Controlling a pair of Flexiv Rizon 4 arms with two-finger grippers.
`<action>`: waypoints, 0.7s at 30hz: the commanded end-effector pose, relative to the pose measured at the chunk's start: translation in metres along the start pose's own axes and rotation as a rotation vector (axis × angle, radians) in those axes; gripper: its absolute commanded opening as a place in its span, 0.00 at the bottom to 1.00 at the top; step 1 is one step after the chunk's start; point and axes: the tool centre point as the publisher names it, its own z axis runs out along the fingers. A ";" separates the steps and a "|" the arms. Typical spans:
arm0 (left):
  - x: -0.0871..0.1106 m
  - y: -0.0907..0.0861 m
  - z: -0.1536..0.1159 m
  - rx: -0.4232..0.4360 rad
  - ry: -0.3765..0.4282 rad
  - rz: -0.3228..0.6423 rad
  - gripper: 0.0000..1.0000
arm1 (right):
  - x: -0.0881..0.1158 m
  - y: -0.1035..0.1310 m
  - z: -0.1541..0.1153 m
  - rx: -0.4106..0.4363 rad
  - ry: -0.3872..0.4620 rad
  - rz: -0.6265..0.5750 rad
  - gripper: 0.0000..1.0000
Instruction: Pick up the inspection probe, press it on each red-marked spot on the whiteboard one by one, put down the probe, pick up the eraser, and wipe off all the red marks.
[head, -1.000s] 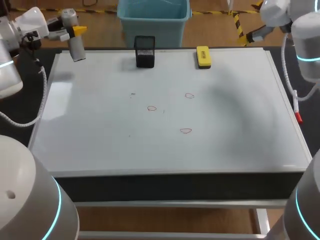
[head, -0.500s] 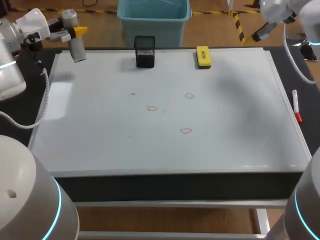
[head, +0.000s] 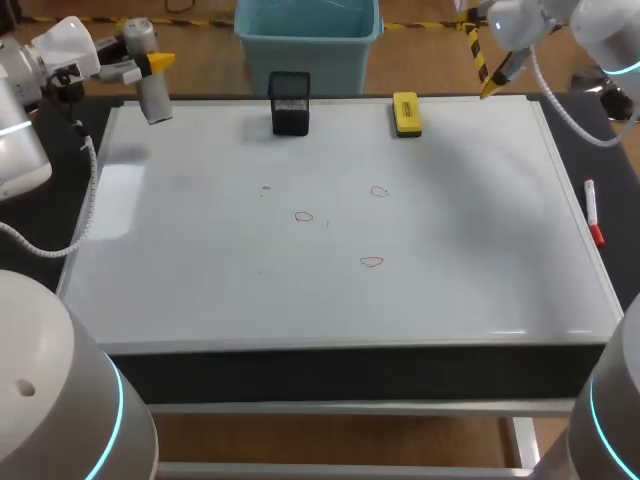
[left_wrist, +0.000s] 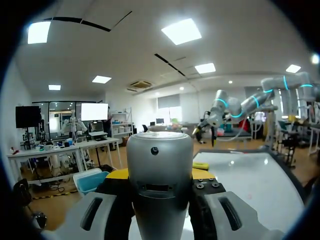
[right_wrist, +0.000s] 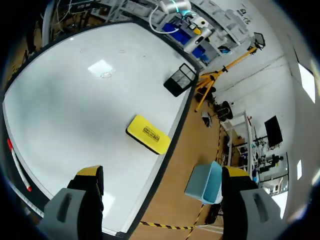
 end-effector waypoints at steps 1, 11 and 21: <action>0.000 -0.001 0.000 0.002 -0.002 0.001 0.00 | -0.006 -0.002 0.017 -0.016 0.129 -0.112 1.00; 0.000 -0.001 0.000 0.002 -0.002 0.001 0.00 | 0.000 0.020 0.042 -0.027 0.215 -0.382 1.00; 0.000 -0.001 0.000 0.002 -0.002 0.001 0.00 | -0.006 0.037 0.052 0.006 0.343 -0.615 1.00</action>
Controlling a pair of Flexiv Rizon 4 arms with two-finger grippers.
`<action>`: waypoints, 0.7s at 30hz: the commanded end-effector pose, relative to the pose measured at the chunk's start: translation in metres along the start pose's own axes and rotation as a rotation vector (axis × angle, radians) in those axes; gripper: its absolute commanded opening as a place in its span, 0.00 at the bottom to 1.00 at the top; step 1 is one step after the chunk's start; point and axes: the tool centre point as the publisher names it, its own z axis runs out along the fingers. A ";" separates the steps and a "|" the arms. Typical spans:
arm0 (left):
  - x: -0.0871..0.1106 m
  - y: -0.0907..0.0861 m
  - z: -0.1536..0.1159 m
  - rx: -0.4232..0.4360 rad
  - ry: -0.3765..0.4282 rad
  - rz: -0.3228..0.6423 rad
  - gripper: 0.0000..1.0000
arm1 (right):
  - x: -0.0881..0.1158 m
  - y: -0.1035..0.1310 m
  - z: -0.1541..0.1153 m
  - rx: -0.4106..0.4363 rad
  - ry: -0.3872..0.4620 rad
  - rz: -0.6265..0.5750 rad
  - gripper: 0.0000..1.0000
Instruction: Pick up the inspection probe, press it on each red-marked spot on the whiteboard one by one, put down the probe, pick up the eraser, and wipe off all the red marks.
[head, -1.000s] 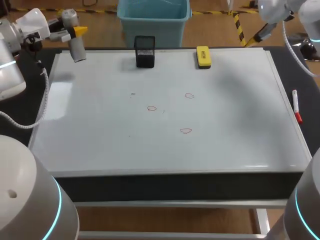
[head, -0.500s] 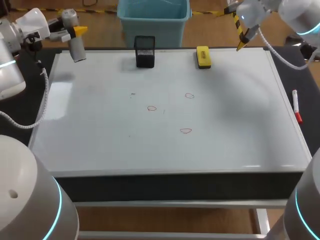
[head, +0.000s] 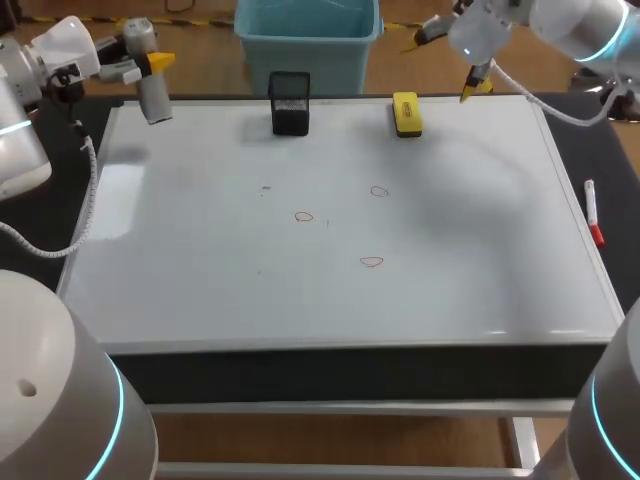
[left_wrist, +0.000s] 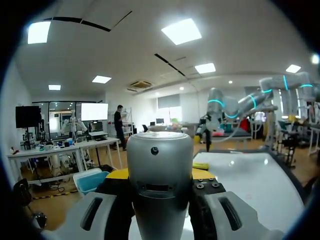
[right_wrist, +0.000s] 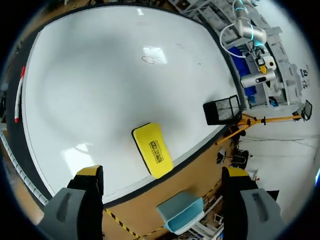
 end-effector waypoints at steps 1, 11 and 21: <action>0.000 0.000 0.000 0.002 -0.002 0.001 0.00 | -0.006 0.001 -0.001 0.012 0.148 -0.071 1.00; 0.000 0.000 0.000 0.002 -0.002 0.001 0.00 | -0.004 0.005 0.009 0.013 0.204 -0.202 1.00; 0.000 0.000 0.000 0.002 -0.002 0.001 0.00 | -0.005 0.003 0.011 0.031 0.175 -0.159 1.00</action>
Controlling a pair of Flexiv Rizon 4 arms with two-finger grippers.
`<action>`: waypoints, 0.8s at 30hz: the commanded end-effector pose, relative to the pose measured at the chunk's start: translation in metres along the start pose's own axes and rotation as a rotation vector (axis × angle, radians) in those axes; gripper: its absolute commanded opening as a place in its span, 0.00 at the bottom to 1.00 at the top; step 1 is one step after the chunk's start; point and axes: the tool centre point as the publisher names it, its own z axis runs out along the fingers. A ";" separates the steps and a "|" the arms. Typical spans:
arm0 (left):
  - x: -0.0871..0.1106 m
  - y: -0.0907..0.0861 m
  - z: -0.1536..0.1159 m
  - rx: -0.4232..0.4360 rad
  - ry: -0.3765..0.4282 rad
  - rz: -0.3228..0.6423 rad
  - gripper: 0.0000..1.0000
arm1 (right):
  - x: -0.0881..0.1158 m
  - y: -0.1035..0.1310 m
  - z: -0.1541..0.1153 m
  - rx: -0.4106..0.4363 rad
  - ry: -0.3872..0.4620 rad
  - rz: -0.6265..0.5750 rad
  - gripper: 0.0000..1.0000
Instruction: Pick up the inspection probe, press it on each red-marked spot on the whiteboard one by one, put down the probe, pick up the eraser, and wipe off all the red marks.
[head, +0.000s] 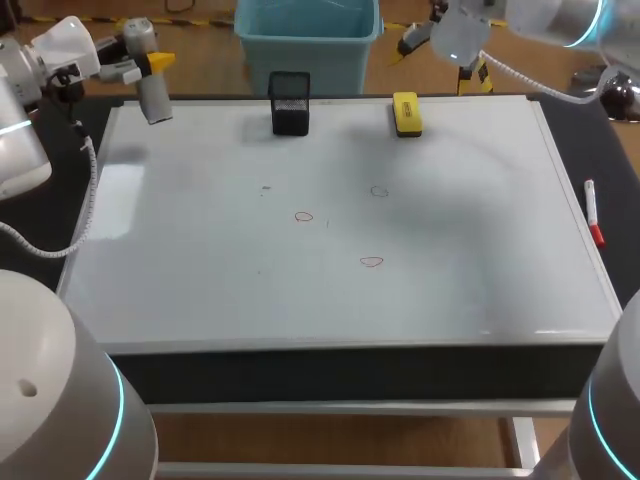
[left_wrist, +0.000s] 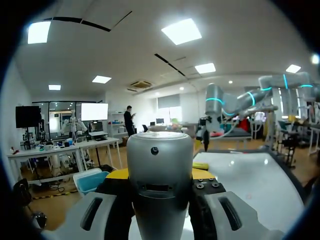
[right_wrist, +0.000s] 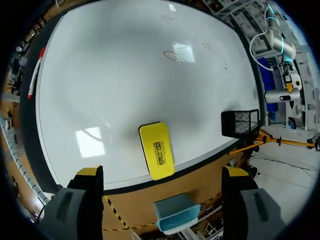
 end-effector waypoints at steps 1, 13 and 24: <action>0.000 0.000 0.000 0.002 -0.002 0.002 0.00 | -0.001 -0.001 -0.001 -0.002 0.015 -0.001 1.00; 0.000 0.000 0.000 0.002 -0.002 0.002 0.00 | -0.001 -0.005 0.002 -0.028 0.012 -0.051 1.00; 0.000 0.000 0.000 0.002 -0.002 0.002 0.00 | -0.008 -0.015 0.031 -0.190 0.256 -0.266 1.00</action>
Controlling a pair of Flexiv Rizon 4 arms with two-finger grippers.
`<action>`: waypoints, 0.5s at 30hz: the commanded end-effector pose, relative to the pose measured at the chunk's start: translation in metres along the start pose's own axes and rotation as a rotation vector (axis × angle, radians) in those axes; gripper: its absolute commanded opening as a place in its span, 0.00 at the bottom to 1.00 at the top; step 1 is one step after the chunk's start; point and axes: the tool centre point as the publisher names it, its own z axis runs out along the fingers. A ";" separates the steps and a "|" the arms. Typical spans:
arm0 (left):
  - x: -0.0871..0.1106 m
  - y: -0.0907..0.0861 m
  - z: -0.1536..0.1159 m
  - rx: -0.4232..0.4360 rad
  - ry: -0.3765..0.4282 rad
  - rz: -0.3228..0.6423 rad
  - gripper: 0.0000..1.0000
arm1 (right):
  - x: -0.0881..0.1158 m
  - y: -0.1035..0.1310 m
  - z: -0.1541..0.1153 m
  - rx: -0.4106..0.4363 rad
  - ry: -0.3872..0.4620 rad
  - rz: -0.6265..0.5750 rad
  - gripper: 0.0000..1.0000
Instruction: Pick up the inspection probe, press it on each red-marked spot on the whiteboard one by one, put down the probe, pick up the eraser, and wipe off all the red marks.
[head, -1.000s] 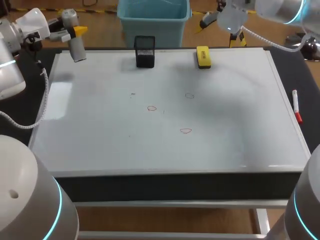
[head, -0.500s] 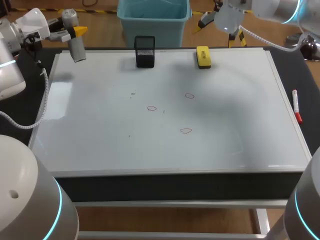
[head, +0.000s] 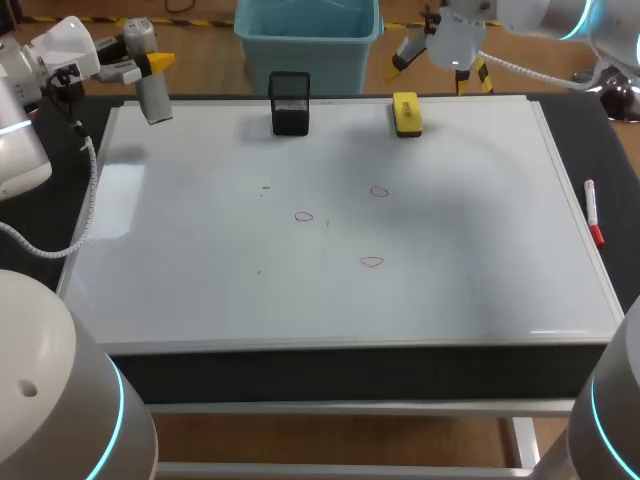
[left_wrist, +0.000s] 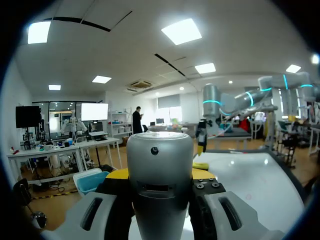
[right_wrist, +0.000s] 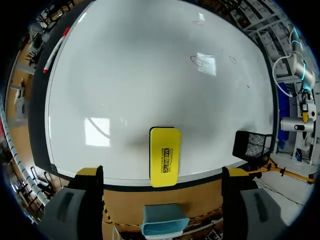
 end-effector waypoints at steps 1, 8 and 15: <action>0.000 0.000 0.000 0.002 -0.002 0.001 0.00 | -0.012 -0.023 0.010 -0.150 0.106 -0.034 1.00; 0.000 0.000 0.000 0.002 -0.002 0.001 0.00 | -0.018 -0.025 0.021 -0.211 0.135 -0.008 1.00; 0.000 0.000 0.000 0.002 -0.002 0.001 0.00 | -0.016 -0.018 0.034 -0.237 0.123 0.034 1.00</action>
